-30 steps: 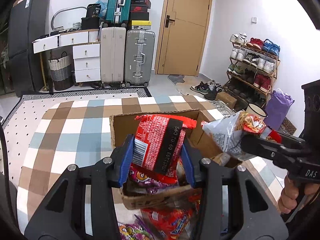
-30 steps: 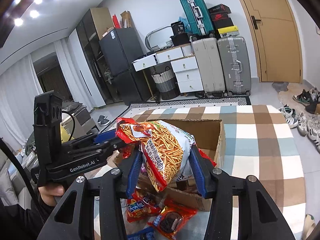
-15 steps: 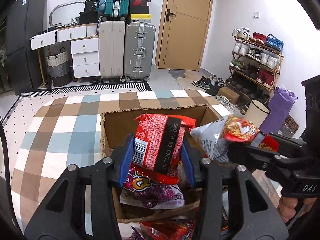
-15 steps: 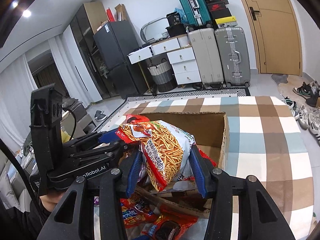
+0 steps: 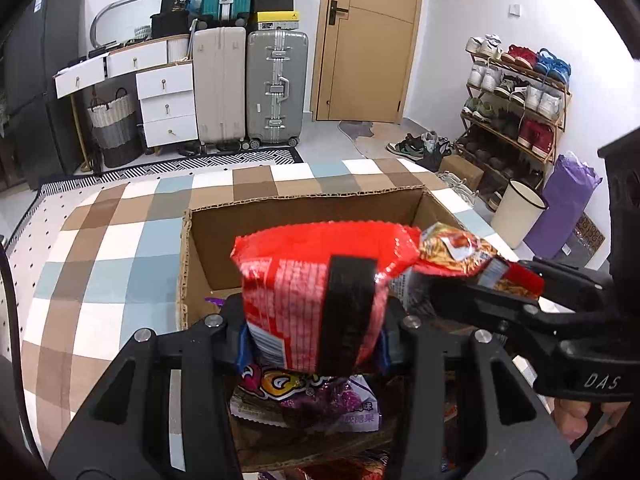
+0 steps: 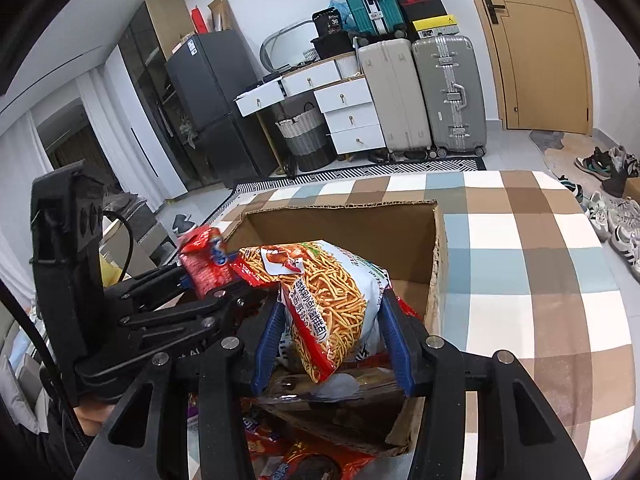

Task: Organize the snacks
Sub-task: 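Open both grippers to drop the bags into the box and withdraw, then lower both grippers toward the purple candy bag and blue Oreo pack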

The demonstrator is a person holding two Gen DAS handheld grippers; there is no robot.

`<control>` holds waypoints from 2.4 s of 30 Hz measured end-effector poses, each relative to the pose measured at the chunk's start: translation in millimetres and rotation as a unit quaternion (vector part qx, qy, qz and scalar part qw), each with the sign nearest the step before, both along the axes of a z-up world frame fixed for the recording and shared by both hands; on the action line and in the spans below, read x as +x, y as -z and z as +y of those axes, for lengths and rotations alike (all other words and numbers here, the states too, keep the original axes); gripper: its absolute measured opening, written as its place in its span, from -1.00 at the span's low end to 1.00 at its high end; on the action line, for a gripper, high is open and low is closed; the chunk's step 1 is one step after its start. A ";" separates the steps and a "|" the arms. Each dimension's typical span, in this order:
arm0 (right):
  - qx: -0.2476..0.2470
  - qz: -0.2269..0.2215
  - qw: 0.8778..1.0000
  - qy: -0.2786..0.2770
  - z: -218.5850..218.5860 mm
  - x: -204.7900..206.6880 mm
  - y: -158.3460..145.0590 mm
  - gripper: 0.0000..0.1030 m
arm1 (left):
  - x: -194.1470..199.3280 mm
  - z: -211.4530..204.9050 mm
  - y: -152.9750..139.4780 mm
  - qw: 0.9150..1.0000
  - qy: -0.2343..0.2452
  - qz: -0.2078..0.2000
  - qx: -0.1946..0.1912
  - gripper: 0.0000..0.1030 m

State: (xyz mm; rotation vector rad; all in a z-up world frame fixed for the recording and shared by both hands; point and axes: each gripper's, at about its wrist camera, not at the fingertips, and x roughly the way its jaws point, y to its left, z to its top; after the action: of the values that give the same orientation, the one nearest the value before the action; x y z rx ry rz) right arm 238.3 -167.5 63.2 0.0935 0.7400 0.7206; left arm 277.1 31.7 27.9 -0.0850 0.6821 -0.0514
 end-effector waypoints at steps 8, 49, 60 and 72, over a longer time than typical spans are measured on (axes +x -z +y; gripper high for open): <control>-0.003 0.003 1.000 0.010 3.3 8.1 1.6 -0.04 | 5.6 4.0 5.6 1.000 -0.004 0.011 -0.008 -0.17; -0.048 -0.050 0.998 -0.001 -39.4 -116.7 -12.5 0.99 | -201.0 21.3 -38.4 0.998 -0.034 -0.042 -0.012 0.99; -0.066 -0.032 0.997 0.003 -44.1 -127.5 18.6 0.99 | -207.0 20.3 -12.7 0.999 -0.034 -0.008 -0.008 0.99; -0.080 -0.002 0.997 -0.017 -41.2 -132.7 50.2 0.99 | -188.2 29.3 24.7 0.998 -0.036 0.048 -0.008 0.99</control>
State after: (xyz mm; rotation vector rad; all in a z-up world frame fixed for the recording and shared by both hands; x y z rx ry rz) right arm 105.6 -208.7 13.0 -0.0674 0.7946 0.6915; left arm 88.9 61.0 3.3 -0.1284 0.7734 0.0170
